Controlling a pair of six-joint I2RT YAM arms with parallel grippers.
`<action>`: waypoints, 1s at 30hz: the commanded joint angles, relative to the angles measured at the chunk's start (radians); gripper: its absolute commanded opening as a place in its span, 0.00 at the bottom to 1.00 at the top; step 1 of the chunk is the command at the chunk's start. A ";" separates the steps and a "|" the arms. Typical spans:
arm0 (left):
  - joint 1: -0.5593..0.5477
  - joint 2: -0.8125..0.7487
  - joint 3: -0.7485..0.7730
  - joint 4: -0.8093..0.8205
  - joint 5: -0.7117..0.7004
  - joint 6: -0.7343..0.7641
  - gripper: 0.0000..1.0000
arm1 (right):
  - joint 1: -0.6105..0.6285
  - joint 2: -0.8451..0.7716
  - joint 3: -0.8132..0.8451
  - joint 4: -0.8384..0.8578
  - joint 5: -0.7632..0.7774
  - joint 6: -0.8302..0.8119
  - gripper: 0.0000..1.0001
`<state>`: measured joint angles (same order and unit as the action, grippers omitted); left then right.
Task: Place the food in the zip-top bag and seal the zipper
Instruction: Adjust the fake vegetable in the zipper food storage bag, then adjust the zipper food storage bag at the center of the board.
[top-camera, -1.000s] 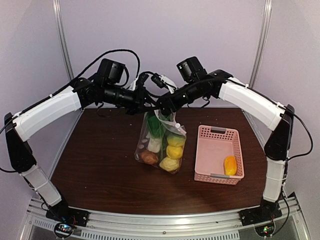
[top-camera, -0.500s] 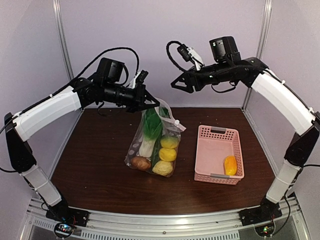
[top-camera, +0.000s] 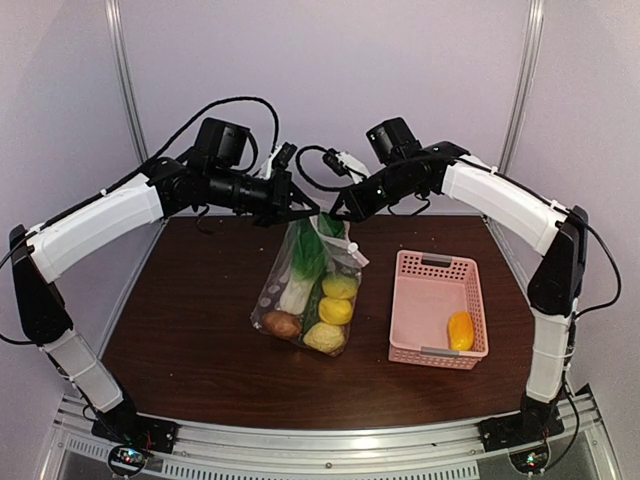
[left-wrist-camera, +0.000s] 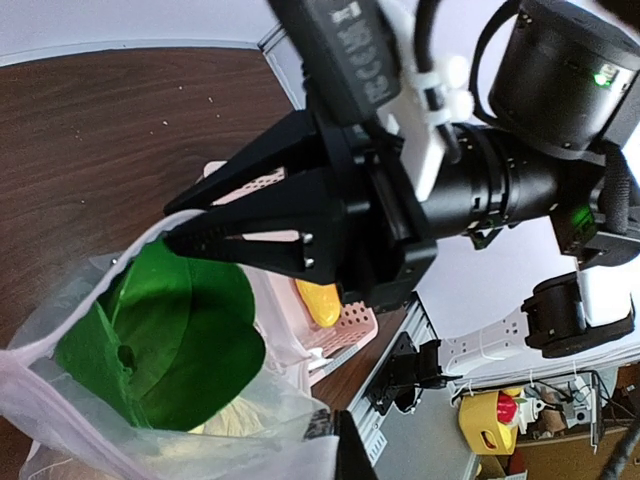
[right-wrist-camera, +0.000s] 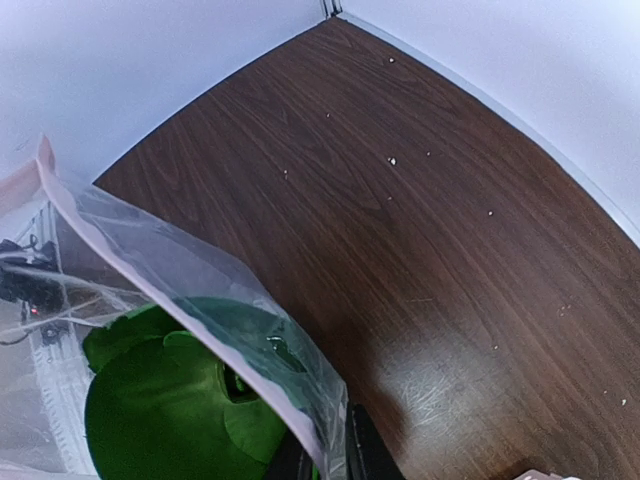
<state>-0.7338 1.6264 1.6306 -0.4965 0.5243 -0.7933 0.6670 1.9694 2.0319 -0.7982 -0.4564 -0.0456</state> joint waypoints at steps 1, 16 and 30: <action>0.007 -0.011 0.001 0.018 -0.042 0.039 0.00 | 0.000 -0.036 0.079 0.000 0.075 -0.010 0.14; 0.119 0.182 0.505 -0.359 -0.364 0.260 0.00 | -0.029 -0.075 0.116 0.212 0.100 -0.004 0.00; 0.029 0.321 0.405 -0.456 -0.066 0.320 0.00 | -0.046 -0.321 -0.452 0.214 -0.004 0.032 0.23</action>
<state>-0.6842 1.9530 1.9957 -0.9352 0.3771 -0.5159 0.6350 1.7962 1.6180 -0.5583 -0.4225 0.0097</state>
